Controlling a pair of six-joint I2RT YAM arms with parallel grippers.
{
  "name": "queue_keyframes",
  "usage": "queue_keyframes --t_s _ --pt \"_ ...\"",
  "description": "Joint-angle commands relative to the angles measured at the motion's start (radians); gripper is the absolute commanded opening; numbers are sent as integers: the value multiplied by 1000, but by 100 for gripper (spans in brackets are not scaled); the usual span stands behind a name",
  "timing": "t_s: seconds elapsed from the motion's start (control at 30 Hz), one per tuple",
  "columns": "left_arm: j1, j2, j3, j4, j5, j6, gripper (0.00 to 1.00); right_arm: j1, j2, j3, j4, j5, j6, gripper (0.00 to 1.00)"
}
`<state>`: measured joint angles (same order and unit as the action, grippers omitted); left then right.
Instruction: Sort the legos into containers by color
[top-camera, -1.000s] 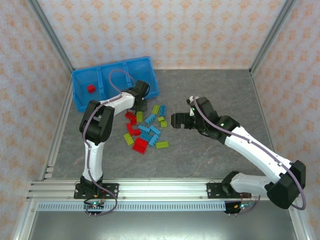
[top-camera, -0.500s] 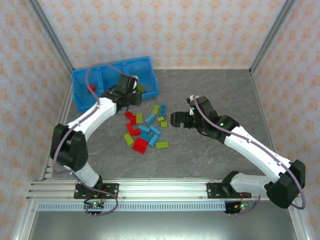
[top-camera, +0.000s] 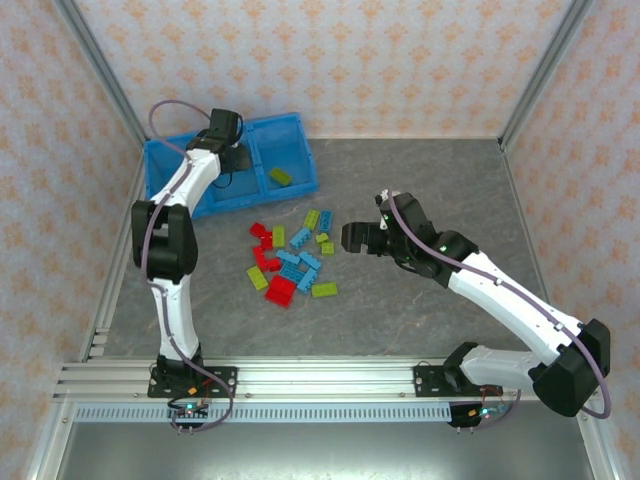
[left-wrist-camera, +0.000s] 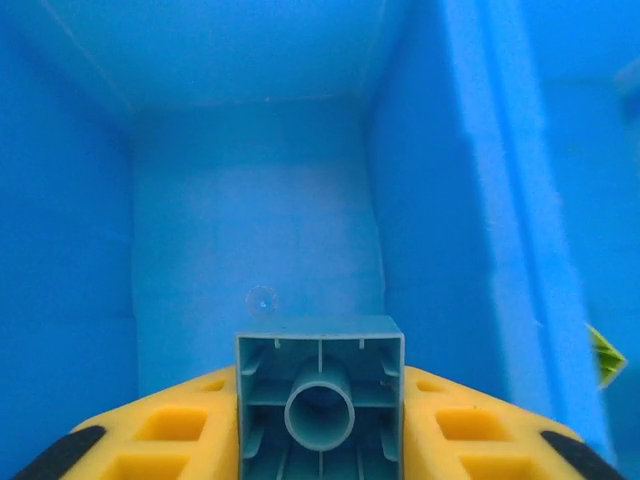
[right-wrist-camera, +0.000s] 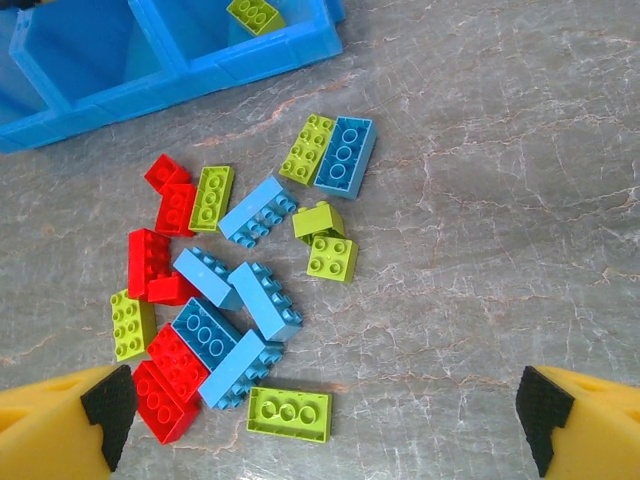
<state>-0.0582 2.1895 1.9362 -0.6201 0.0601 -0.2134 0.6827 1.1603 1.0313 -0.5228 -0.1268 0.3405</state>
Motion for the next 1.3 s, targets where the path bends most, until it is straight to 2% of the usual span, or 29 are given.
queue_keyframes --t_s 0.0,0.17,0.3,0.53,0.7,0.87,1.07,1.2,1.27 --pt "6 -34 86 -99 16 -18 54 4 -18 -9 -4 40 9 99" --pt "-2 -205 -75 -20 67 -60 58 3 15 -10 15 109 47 99" --pt "-58 -462 -318 70 102 -94 57 2 106 17 42 154 100 99" --pt "-343 -910 -755 172 23 -85 57 -2 418 196 71 97 110 98" --pt "-501 -1074 -955 203 -50 -49 56 -9 670 371 90 86 117 91" --pt "-513 -1215 -1132 280 -130 -11 58 -24 877 545 61 69 116 81" --pt "-513 -1286 -1259 385 -233 3 64 -26 1005 636 31 80 128 69" --pt "-513 -1303 -1284 396 -240 1 70 -29 1059 661 1 91 135 56" --pt "-513 -1323 -1298 394 -242 -9 78 -29 1056 648 3 95 147 45"
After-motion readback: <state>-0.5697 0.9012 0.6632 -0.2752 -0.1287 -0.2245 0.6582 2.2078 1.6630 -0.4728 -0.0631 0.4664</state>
